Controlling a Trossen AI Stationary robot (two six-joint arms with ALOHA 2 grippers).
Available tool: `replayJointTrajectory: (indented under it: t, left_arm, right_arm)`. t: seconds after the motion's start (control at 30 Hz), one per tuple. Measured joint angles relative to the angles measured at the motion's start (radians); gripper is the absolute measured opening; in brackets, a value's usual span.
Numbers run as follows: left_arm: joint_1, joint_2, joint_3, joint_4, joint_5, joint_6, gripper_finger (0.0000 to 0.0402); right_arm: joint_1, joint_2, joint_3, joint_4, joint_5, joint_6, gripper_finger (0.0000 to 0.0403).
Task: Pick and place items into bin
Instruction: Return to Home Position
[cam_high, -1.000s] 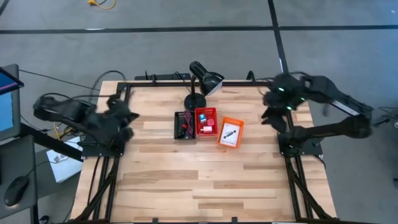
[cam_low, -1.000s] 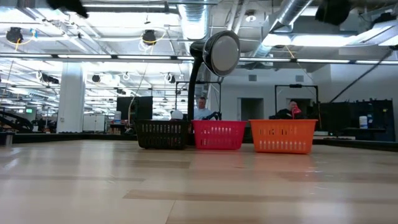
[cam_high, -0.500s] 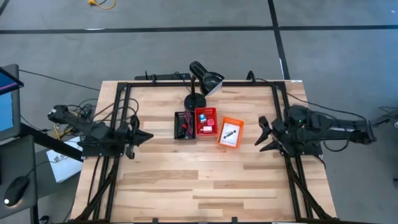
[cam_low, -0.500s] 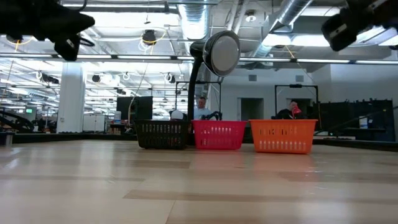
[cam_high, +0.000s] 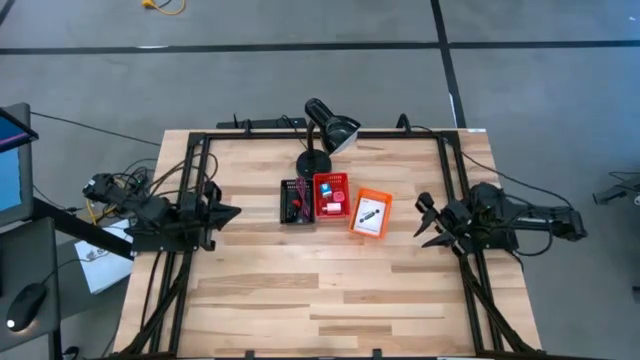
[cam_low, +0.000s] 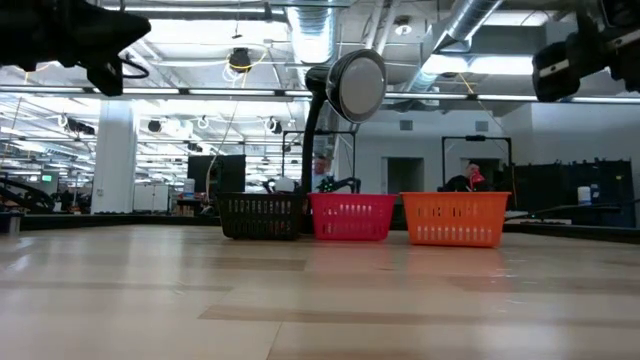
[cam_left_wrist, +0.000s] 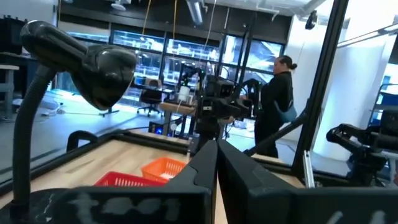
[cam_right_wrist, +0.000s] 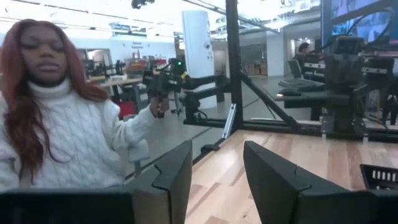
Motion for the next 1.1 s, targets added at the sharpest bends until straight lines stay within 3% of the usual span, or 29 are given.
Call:
replayJointTrajectory:
  t: [0.17, 0.47, 0.7, 1.1]
  left_arm:
    - [0.000, -0.001, -0.006, -0.037, -0.007, 0.014, 0.0000]
    - [0.000, 0.002, -0.007, -0.119, -0.007, -0.056, 0.0000]
    - [0.000, 0.004, -0.004, -0.291, -0.008, -0.078, 0.0000]
    - [0.000, 0.009, 0.000, -0.305, -0.006, -0.078, 0.0000]
  right_arm:
    - [0.000, -0.063, -0.031, -0.017, -0.002, -0.010, 0.0138]
    - [0.011, -0.046, -0.032, -0.051, 0.026, -0.163, 0.0140]
    - [0.011, -0.047, -0.033, -0.056, 0.028, -0.097, 0.0138]
    - [0.011, -0.047, -0.033, -0.062, 0.028, -0.053, 0.0135]
